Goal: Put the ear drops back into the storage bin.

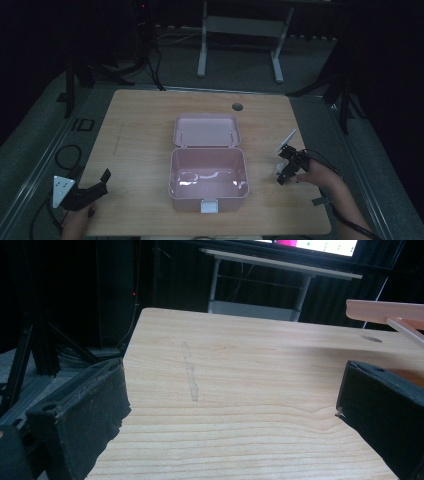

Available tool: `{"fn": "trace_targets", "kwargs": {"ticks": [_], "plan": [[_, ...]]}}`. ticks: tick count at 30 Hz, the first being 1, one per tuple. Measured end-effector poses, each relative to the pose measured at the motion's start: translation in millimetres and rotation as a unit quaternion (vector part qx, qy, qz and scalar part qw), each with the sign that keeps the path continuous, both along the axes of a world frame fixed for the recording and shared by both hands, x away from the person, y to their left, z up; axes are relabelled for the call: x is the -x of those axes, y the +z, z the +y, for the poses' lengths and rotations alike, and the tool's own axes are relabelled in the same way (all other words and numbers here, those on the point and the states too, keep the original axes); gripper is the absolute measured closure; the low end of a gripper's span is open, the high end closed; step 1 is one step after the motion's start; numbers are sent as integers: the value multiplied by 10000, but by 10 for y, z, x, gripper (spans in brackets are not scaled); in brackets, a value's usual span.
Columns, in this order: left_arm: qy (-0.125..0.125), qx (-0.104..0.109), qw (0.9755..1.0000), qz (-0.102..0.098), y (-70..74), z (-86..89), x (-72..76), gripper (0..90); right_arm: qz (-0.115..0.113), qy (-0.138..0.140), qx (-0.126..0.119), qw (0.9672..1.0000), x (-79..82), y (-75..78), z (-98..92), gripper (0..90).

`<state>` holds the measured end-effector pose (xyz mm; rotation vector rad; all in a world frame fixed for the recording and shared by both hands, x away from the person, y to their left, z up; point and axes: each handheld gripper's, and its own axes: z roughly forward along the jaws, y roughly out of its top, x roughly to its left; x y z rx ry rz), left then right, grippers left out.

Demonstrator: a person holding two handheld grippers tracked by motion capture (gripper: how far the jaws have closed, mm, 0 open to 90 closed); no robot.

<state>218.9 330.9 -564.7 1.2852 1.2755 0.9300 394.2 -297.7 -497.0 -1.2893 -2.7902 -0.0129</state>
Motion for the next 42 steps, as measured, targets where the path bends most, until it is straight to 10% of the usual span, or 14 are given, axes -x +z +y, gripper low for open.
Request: {"fn": "trace_targets", "kwargs": {"ticks": [25,33,42], "plan": [[-22,-8,10000,-7,0,0,1,5,135,87,263,9995,-206,-103,235,587],[-20,-1,10000,-2,0,1,0,4,-60,671,248,9974,-151,-7,241,593],[-20,4,10000,-6,0,1,0,5,82,1624,274,9863,-26,26,274,594]]}}
